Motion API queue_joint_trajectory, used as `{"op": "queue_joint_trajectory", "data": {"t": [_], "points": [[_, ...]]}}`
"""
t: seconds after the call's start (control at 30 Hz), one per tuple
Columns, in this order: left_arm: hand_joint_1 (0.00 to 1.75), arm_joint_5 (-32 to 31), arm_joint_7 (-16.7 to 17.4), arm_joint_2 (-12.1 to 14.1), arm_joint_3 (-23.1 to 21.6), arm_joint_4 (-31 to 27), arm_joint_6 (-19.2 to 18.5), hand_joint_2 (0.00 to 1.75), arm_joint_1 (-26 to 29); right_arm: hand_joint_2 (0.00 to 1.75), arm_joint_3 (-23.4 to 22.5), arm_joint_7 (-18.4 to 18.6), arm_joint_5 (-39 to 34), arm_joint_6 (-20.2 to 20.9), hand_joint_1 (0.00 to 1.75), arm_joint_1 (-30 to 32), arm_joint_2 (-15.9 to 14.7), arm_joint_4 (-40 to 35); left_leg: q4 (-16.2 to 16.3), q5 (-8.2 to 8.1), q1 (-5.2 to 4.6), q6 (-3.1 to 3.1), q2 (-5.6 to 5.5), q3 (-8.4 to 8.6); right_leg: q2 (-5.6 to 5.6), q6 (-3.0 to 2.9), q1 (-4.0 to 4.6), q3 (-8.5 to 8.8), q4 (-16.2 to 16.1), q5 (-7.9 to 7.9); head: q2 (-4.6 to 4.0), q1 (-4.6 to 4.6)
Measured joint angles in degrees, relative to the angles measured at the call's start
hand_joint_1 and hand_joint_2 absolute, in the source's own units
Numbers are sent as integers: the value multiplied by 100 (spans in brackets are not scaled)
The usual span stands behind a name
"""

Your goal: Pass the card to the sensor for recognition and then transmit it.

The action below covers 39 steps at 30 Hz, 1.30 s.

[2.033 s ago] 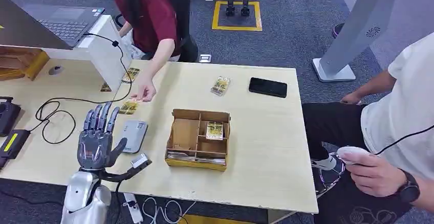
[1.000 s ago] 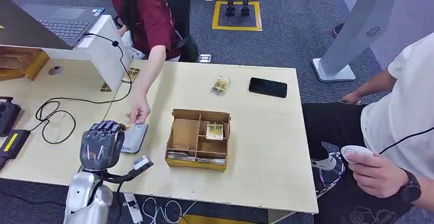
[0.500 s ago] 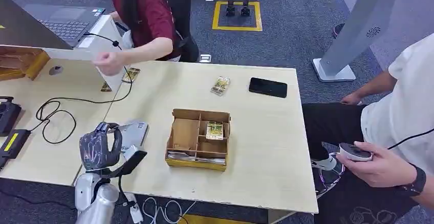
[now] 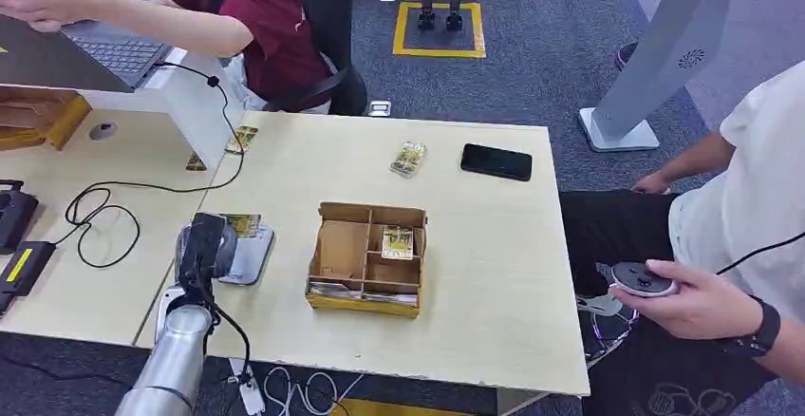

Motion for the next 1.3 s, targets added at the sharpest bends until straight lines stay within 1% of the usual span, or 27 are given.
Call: {"op": "queue_joint_trajectory", "data": {"t": [0.13,0.27,0.37,0.57,0.73,0.87,0.97,1.13,1.3], "points": [[175,72,142,63,-48,192,138,175,-134,175,-13,26,4,0,0,0,20,0,0,0,0,0,0,-1,0,0,0,0,0,0,0,0],[175,-284,295,159,-203,472,618,175,-299,175,-17,22,70,7,0,-1,33,0,0,0,0,0,0,-1,0,0,0,0,0,0,0,0],[175,-381,323,227,-282,660,691,175,-388,175,-20,17,85,4,0,-1,44,0,0,0,0,0,0,0,0,0,0,0,0,0,0,-2],[175,-538,325,345,-411,841,596,175,-407,175,-31,15,87,20,0,0,57,0,0,0,0,0,3,0,6,0,0,-1,0,0,0,-2],[175,-426,255,468,-481,841,255,175,-373,175,-63,11,65,11,0,2,61,0,0,0,0,-1,2,0,5,0,0,1,1,0,0,0],[175,-221,238,586,-483,596,-40,175,-167,175,-85,13,65,4,0,9,63,2,-1,0,0,-1,4,1,6,0,0,1,2,0,0,-2],[175,-147,238,679,-483,428,-140,175,-5,175,-122,17,68,4,0,18,63,2,-1,0,0,-1,5,0,6,0,0,0,2,0,0,-2],[175,-186,277,791,-483,288,-162,175,94,175,-166,17,68,2,0,25,63,2,-1,1,0,-1,5,1,7,0,0,1,3,0,0,0],[175,-621,529,872,-553,249,9,175,118,175,-179,15,90,4,0,28,63,2,-1,3,0,1,5,2,4,0,0,1,3,0,0,0]]}}
